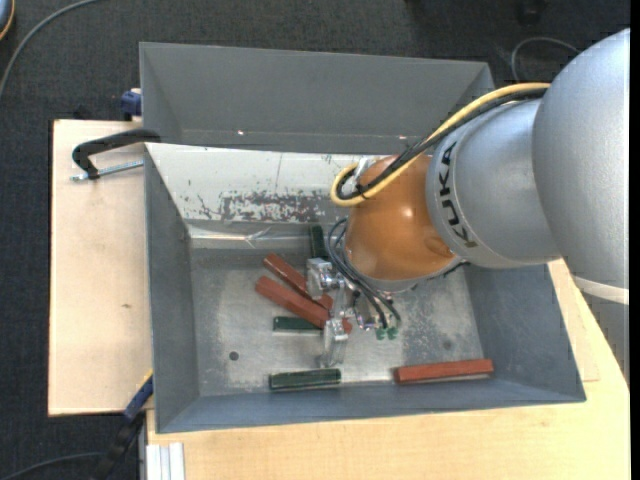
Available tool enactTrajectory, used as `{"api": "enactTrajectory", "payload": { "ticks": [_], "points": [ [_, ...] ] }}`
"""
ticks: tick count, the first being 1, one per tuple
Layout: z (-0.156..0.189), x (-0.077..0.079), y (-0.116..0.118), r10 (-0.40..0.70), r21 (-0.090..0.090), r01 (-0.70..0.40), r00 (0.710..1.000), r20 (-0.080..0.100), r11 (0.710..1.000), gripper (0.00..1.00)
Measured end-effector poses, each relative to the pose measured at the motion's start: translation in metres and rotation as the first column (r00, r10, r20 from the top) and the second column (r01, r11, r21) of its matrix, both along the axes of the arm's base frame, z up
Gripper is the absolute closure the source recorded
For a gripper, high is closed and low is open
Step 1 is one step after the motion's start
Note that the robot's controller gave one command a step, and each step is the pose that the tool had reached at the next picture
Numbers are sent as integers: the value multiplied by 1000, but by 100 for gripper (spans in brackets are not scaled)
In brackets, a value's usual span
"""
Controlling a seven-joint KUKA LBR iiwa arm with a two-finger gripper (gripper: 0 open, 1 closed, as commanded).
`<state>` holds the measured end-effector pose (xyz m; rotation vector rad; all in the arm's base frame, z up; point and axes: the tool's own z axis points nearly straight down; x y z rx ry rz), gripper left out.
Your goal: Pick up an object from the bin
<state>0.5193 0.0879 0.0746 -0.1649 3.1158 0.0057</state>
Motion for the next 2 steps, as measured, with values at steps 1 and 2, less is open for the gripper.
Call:
{"api": "enactTrajectory", "payload": {
  "ticks": [1, 2],
  "points": [
    [3, 2, 0, -2, 3, 2, 1000, 4, 1000, 100],
    [192, -3, -9, 15, -2, -15, 1000, -7, 1000, 100]
  ]
}}
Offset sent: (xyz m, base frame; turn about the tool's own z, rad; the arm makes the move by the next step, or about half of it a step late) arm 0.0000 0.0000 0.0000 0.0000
